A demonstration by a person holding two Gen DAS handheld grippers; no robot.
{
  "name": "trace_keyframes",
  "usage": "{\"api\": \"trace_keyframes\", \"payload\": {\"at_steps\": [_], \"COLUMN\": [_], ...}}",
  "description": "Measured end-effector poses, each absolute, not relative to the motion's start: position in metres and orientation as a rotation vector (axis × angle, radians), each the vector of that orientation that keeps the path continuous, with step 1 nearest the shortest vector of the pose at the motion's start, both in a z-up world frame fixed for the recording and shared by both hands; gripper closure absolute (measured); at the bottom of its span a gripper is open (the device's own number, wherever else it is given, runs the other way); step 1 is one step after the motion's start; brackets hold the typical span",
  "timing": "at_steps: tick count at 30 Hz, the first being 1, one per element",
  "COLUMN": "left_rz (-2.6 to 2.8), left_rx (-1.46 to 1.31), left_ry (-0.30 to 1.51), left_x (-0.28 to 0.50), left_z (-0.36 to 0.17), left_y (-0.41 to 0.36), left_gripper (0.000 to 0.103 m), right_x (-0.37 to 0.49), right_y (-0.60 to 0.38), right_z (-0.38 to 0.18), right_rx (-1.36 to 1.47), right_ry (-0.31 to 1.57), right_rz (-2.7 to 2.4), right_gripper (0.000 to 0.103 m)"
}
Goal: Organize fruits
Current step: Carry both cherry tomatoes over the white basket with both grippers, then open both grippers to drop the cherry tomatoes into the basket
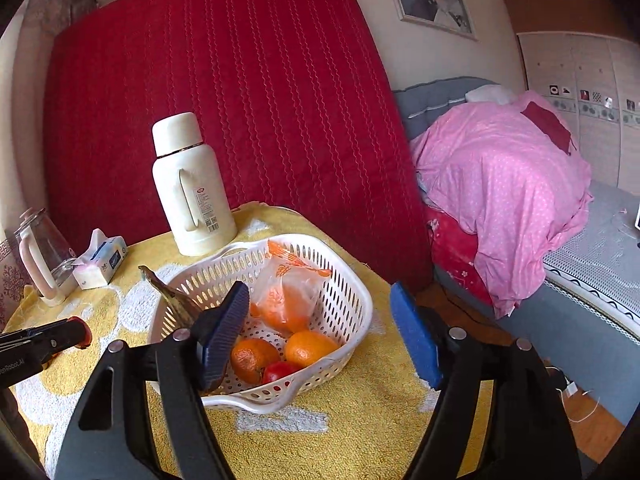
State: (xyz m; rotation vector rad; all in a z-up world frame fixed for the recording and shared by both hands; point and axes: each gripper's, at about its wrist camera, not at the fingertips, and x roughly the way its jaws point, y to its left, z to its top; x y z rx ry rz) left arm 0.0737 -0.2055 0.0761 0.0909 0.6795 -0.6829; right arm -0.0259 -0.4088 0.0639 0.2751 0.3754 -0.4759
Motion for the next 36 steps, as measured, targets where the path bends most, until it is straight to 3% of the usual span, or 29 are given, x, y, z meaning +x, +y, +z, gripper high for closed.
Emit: {"api": "trace_keyframes", "payload": {"at_steps": [9,18,23,36], "left_rz": [-0.736,-0.750,-0.770,-0.930], "left_rx": [0.140,0.095,0.055,0.010], "left_ry": [0.677,0.648,0.629,0.600], "left_x": [0.072,0.083,0.079,0.059], "left_z": [0.069,0.074,0.074,0.082], "left_y": [-0.259,-0.265,-0.264,-0.271], "left_gripper": [0.073,0.072,0.063,0.060], "right_x": [-0.029,-0.028,-0.028,-0.034], "right_y": [-0.412,-0.410,-0.409,-0.415], "right_z": [0.063,0.062,0.063,0.064], "right_rx": [0.307,0.308,0.305,0.334], "right_ry": [0.370,0.372,0.369,0.345], "right_rz": [-0.478,-0.470,-0.469,-0.492], "right_gripper": [0.028,0.028,0.028,0.028]}}
